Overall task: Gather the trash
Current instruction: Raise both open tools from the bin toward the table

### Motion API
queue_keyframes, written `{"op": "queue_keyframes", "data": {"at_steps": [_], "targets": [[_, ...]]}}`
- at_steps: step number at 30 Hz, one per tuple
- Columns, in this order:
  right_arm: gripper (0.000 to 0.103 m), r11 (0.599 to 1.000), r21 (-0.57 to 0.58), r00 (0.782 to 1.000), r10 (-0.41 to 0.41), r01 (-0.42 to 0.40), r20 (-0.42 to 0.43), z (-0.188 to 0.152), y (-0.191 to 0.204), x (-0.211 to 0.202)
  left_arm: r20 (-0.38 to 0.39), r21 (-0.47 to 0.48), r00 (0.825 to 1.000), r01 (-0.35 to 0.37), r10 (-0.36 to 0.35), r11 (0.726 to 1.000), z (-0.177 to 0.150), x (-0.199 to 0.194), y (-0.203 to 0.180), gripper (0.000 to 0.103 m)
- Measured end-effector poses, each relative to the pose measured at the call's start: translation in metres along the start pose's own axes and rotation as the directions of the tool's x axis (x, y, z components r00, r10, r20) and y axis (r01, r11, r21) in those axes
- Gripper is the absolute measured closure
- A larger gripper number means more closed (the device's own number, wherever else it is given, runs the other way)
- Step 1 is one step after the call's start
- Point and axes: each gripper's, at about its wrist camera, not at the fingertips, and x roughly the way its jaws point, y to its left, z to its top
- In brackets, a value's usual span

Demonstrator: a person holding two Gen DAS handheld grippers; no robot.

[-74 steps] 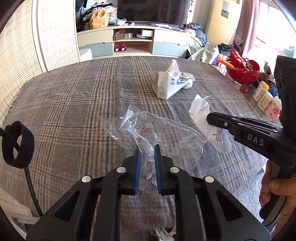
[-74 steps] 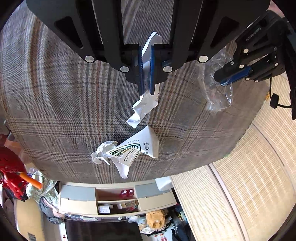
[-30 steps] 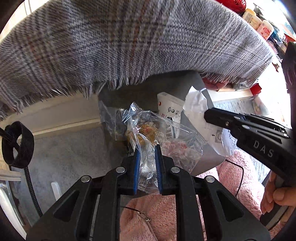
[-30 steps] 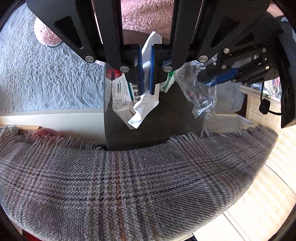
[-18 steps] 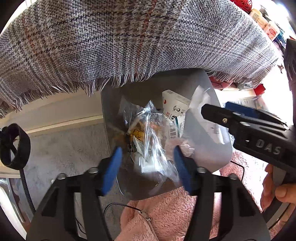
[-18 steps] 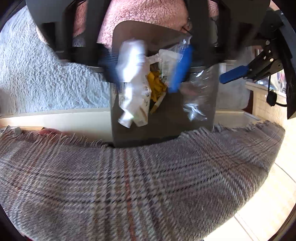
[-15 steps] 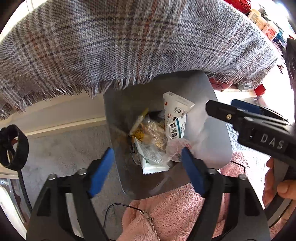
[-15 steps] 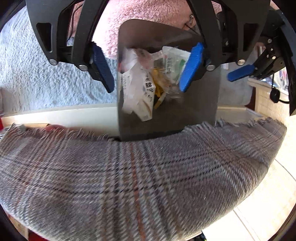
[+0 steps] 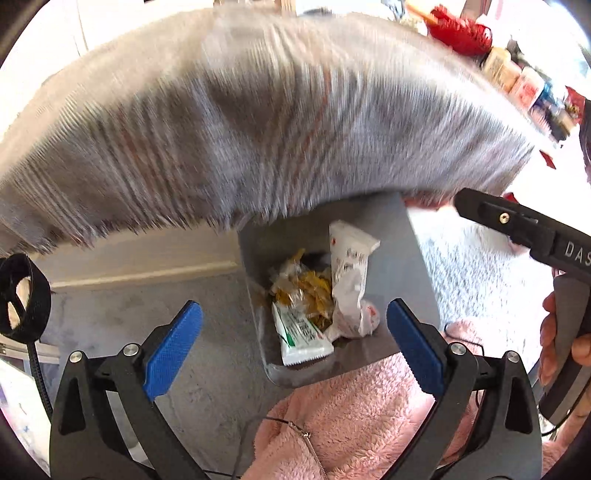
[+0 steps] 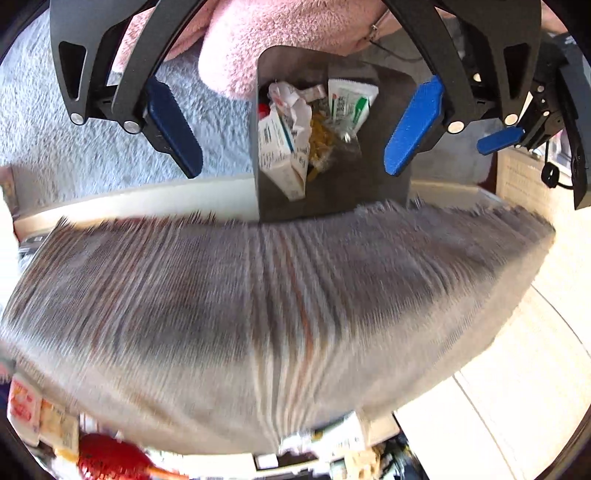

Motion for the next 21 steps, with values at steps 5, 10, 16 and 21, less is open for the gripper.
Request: {"op": "queue_keyframes", "data": {"at_steps": [5,10,16,21], "targets": [[0.003,1.0,-0.006,0.997,0.013,-0.013,0.074,0.034,-0.003,-0.027,0.089,-0.012,0.996,-0.023,0.024,1.0,0.026,-0.035,0.006,0.008],[0.003,1.0,-0.024,0.992,-0.006,0.009,0.129,0.077,-0.003,-0.041,0.157,-0.012,0.987,-0.041,0.042,0.999,0.065,-0.055,0.01,0.008],[0.003,0.998,-0.051,0.989,-0.02,0.027,0.146,0.137,0.001,-0.034,0.198,-0.001,0.979,-0.048,0.047,0.999,0.122,-0.054,0.01,0.008],[0.003,0.995,-0.084,0.988,-0.032,0.045,0.152,0.189,0.005,-0.019,0.21,0.02,0.977,-0.043,0.038,0.999,0.178,-0.04,0.01,0.008]]}}
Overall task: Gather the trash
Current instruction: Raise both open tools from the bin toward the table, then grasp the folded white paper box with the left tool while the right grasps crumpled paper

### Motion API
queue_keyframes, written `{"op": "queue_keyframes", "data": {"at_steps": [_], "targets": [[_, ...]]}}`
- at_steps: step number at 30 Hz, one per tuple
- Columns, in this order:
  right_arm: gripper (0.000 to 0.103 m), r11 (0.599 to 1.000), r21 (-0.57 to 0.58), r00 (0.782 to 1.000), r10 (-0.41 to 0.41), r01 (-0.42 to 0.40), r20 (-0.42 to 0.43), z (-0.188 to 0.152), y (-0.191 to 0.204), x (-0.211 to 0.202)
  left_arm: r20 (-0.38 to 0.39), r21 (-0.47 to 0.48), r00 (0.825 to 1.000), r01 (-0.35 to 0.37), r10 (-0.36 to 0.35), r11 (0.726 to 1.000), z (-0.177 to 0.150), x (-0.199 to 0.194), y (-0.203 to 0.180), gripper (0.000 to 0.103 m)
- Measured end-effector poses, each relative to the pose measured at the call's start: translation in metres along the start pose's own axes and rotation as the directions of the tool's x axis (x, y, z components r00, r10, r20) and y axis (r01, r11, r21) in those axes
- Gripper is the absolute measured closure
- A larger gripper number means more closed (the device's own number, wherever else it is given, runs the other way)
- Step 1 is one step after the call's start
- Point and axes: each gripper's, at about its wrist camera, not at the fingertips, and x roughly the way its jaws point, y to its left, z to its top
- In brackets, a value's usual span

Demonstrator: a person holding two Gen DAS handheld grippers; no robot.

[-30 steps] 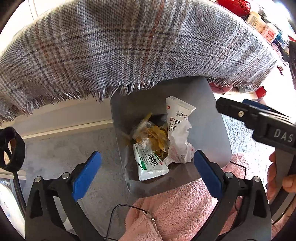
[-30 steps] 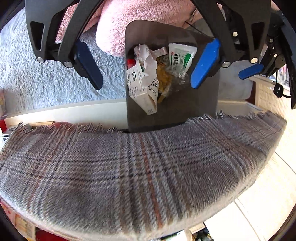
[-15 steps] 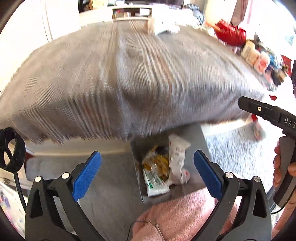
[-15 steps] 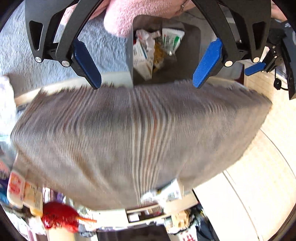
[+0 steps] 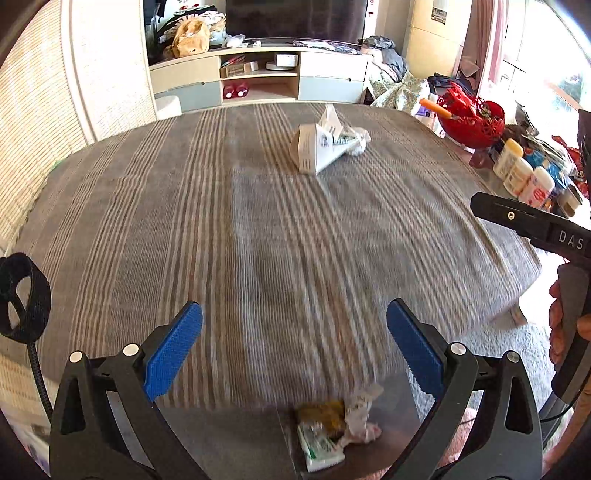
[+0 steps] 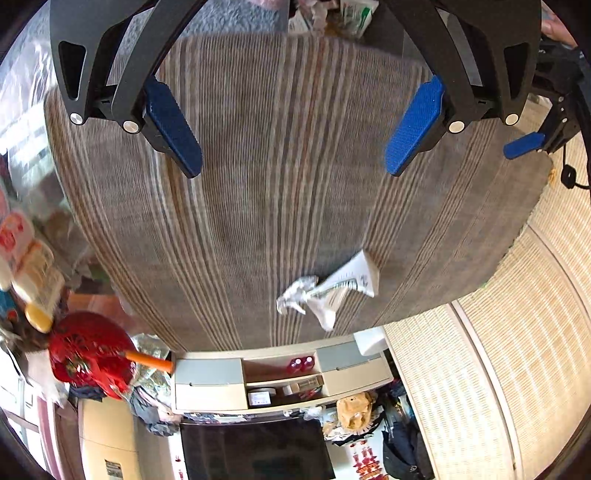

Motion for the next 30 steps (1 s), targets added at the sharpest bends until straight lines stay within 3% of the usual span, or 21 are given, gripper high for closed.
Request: {"op": "queue_keyframes", "data": {"at_steps": [6,14,24,30], "targets": [[0.003,1.0,0.013,1.0,-0.019,0.019,-0.006,0.048,-0.01,0.039,0.014,0.027,1.0,-0.022,0.022,0.999,0.062,0.046,0.001,0.008],[0.005,0.991,0.125,0.998,0.054,-0.051,-0.015,0.087,-0.034,0.096,-0.019,0.093,1.0,-0.007,0.009,0.996,0.111,0.106,-0.005,0.008],[0.044,0.992,0.121,0.994,0.051,-0.04,-0.091,0.12,-0.03,0.152,-0.041,0.134,0.999,0.033,-0.028,0.99,0.136,0.144,-0.016,0.008],[0.046,0.993,0.117,0.991,0.041,-0.026,-0.127,0.125,-0.029,0.176,-0.055,0.154,0.997,0.054,-0.046,0.987,0.143,0.16,-0.023,0.008]]}}
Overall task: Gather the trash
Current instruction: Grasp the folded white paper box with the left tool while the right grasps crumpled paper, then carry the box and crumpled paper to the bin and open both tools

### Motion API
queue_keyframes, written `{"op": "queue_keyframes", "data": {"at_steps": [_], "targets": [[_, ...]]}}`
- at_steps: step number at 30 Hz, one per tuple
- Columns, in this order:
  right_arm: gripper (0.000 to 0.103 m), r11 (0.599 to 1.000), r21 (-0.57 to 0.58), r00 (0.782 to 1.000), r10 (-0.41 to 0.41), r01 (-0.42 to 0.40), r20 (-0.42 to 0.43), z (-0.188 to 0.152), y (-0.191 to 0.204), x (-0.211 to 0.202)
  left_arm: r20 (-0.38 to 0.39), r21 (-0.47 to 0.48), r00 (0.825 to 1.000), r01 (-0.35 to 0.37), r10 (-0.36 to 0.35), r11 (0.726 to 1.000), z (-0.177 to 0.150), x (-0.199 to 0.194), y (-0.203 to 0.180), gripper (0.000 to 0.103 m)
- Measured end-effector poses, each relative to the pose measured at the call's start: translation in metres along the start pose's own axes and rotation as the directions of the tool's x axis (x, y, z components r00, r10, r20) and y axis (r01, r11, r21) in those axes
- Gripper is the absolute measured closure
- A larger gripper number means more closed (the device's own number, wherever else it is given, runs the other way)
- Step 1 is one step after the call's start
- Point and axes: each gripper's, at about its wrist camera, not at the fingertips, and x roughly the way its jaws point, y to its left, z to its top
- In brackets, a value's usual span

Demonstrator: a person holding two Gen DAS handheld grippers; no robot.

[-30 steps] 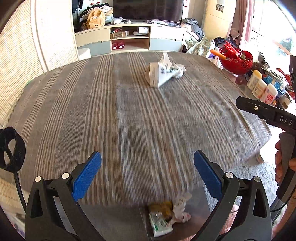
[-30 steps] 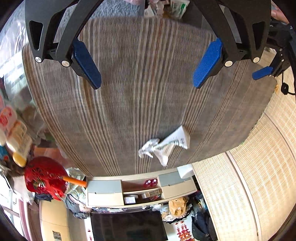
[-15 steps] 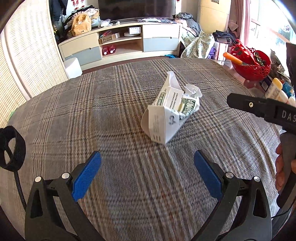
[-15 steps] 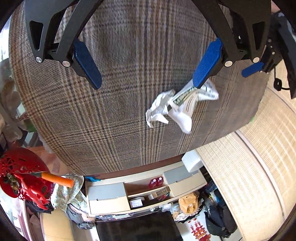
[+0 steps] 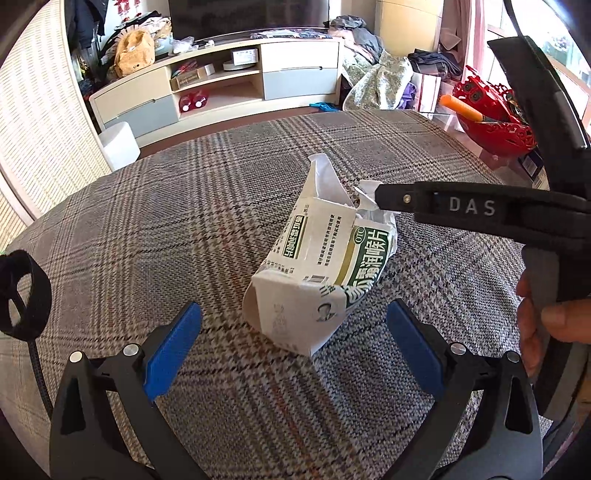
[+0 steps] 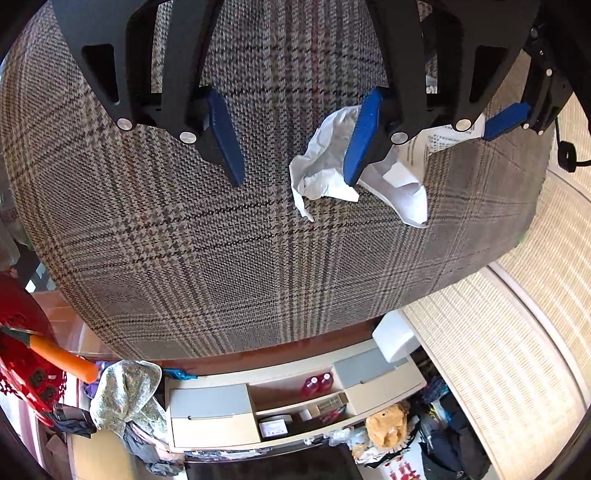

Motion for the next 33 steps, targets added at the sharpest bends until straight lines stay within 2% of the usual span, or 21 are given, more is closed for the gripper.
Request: {"op": "queue_keyframes", "data": {"at_steps": [4,5,8,11,12,18,23,33], "targets": [[0.047,1.0,-0.009,1.0,0.012,-0.012,-0.018,-0.003,0.002,0.011,-0.017,-0.009,1.0,0.026,-0.026,1.0,0.0,0.012,0.002,0.009],[0.05,1.0,-0.013,1.0,0.011,-0.011,-0.013,-0.003,0.002,0.012,-0.023,-0.016,0.999,0.036,-0.037,0.999,0.0,0.016,0.004,0.012],[0.08,0.999,0.0,0.999,0.044,-0.044,-0.019,-0.002,0.002,0.015,-0.035,-0.039,0.998,0.06,-0.061,0.997,-0.002,0.024,0.008,0.031],[0.087,0.999,-0.026,0.999,0.039,-0.04,-0.01,-0.004,0.007,0.014,-0.018,-0.042,0.998,0.055,-0.056,0.998,-0.003,0.023,0.009,0.044],[0.088,0.999,-0.035,0.999,0.038,-0.038,-0.009,-0.004,0.009,0.014,-0.016,-0.045,0.998,0.06,-0.061,0.997,-0.003,0.022,0.009,0.045],[0.091,0.999,-0.05,1.0,0.014,-0.013,0.016,-0.007,0.008,0.0,0.017,-0.045,0.999,0.034,-0.034,0.998,-0.011,0.007,0.005,0.05],[0.092,0.999,-0.05,0.999,0.015,-0.013,0.039,-0.018,0.0,-0.028,0.042,-0.043,0.999,0.015,-0.013,0.999,-0.019,-0.018,0.006,0.051],[0.092,0.99,-0.139,0.997,0.038,-0.028,0.072,-0.077,0.024,-0.108,0.077,-0.048,0.997,0.02,-0.016,0.999,-0.069,-0.099,-0.017,0.052]]}}
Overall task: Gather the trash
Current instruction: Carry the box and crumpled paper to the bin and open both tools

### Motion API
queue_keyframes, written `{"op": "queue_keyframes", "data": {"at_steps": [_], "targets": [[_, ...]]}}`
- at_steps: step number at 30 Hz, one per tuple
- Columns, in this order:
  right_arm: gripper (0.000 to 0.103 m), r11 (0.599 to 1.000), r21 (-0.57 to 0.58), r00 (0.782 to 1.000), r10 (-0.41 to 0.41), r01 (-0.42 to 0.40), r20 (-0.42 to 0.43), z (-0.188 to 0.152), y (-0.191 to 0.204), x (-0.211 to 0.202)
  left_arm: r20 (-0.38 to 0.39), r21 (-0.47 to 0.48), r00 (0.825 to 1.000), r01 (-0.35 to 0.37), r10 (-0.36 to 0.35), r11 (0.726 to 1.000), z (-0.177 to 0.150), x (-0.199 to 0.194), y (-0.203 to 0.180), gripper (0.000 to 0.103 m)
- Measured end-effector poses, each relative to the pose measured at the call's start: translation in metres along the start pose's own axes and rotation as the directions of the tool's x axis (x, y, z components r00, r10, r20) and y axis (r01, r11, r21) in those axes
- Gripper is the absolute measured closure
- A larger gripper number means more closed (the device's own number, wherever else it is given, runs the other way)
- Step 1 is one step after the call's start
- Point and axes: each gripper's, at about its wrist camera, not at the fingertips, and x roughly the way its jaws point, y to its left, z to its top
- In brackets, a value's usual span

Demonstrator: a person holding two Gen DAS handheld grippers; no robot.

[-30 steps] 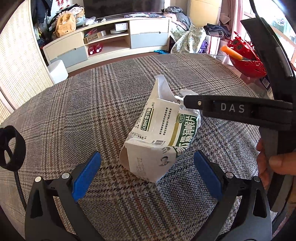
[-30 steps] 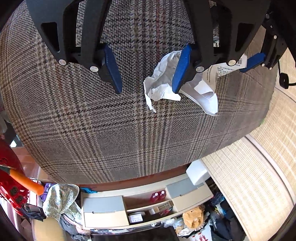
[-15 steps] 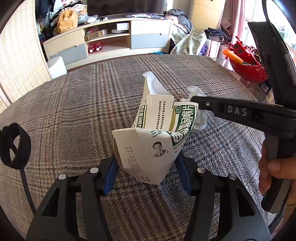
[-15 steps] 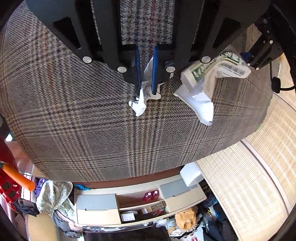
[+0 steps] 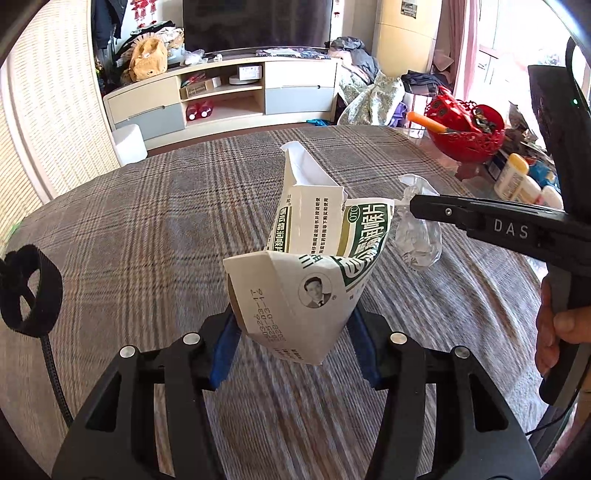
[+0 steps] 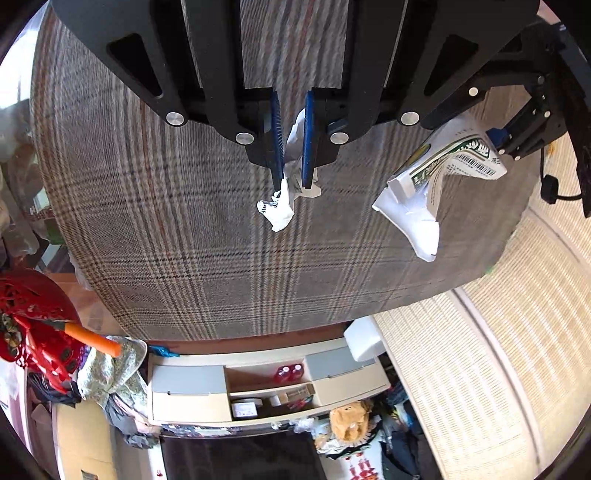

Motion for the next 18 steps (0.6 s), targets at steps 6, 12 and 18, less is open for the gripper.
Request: {"op": "queue_keyframes", "data": {"at_steps": [6,12,18], "targets": [[0.092,0.998,-0.068,0.999,0.012,-0.01,0.03,-0.047,0.036,-0.055,0.043,-0.014,0.999,-0.018,0.019,1.0,-0.042,-0.062,-0.014,0.052],[0.092,0.994,-0.112,0.999,0.014,-0.009,0.046,-0.098,0.064,-0.097,0.056,-0.029,0.998,-0.027,0.028,0.999,-0.094,-0.111,-0.022,0.052],[0.092,0.992,-0.126,0.999,0.016,-0.011,0.04,-0.145,0.076,-0.119,0.06,-0.056,0.998,-0.02,0.024,0.998,-0.138,-0.147,-0.028,0.052]]}}
